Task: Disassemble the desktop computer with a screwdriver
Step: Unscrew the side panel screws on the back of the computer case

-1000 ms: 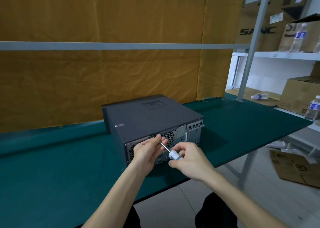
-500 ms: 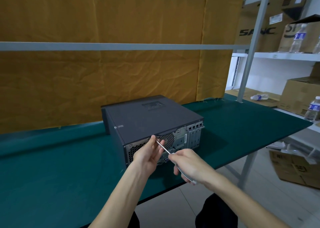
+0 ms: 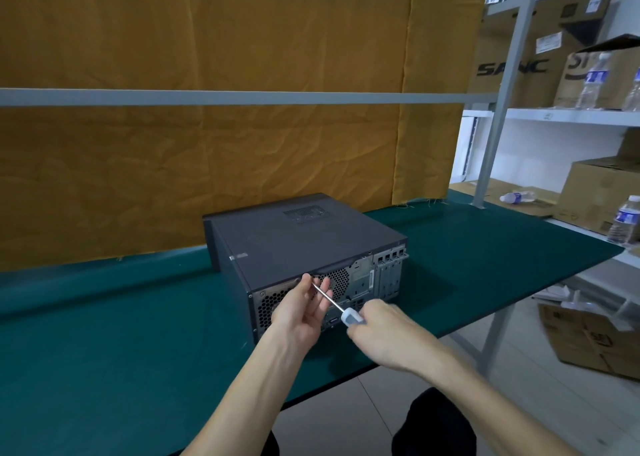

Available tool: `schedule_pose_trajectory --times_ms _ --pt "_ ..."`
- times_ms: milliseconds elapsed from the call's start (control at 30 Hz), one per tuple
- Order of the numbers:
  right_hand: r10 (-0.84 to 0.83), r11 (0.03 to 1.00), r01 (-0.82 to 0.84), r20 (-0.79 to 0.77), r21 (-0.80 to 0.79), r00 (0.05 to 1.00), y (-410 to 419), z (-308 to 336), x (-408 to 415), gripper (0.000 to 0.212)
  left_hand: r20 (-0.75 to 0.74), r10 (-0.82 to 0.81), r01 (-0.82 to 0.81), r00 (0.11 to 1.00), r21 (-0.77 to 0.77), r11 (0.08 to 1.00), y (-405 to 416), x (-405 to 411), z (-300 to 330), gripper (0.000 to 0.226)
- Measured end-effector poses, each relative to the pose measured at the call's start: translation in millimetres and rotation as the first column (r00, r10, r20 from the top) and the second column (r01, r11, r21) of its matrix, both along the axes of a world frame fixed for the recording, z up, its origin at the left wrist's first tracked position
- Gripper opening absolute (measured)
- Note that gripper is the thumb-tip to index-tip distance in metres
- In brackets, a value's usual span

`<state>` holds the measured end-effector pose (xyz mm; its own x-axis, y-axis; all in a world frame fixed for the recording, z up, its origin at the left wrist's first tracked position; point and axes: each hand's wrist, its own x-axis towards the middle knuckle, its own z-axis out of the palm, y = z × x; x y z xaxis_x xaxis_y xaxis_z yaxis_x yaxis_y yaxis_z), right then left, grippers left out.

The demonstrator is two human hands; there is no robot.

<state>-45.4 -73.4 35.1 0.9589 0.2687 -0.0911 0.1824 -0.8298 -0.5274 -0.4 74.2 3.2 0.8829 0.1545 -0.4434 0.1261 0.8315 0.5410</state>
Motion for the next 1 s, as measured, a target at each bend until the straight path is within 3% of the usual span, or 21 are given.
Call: schedule_pose_trajectory --times_ms 100,267,367,433,533,667,800,900,967,1000 --pt "-0.013 0.997 0.027 0.197 -0.072 0.98 -3 4 -5 0.012 0.019 -0.002 0.003 1.0 -0.084 0.996 1 2 1 0.012" --pt "-0.008 0.983 0.084 0.421 -0.163 0.907 11 0 -15 0.025 -0.008 0.029 -0.03 1.0 -0.107 0.994 -5 6 3 0.012" --pt "-0.035 0.99 0.081 0.349 -0.117 0.936 6 0 -14 0.02 0.006 0.018 -0.017 1.0 -0.136 0.991 -2 9 4 0.009" --pt "-0.029 0.988 0.074 0.306 -0.137 0.952 2 1 -14 0.027 0.012 0.01 -0.008 1.0 -0.147 0.989 0 9 4 0.009" --pt "0.007 0.977 0.086 0.432 -0.196 0.902 3 7 -15 0.016 0.006 0.009 -0.008 1.0 -0.138 0.99 -1 8 5 0.01" --pt "0.043 0.975 0.062 0.46 -0.212 0.887 13 1 -20 0.038 -0.039 0.013 -0.02 0.999 -0.169 0.985 2 5 9 0.01" --pt "0.04 0.992 -0.01 0.232 -0.126 0.972 9 -2 -19 0.022 -0.031 -0.016 0.011 0.999 -0.161 0.987 6 6 10 0.008" --pt "0.095 0.972 -0.021 0.311 -0.235 0.946 11 -5 -19 0.025 -0.031 -0.019 0.014 0.999 -0.128 0.992 7 4 9 0.01" --pt "0.076 0.961 0.033 0.376 -0.274 0.923 14 -4 -20 0.005 -0.024 -0.027 0.025 0.999 -0.075 0.997 7 2 9 0.011" --pt "0.056 0.955 0.068 0.401 -0.29 0.914 15 -5 -18 0.013 -0.018 -0.028 0.027 0.999 -0.048 0.998 7 2 10 0.012"
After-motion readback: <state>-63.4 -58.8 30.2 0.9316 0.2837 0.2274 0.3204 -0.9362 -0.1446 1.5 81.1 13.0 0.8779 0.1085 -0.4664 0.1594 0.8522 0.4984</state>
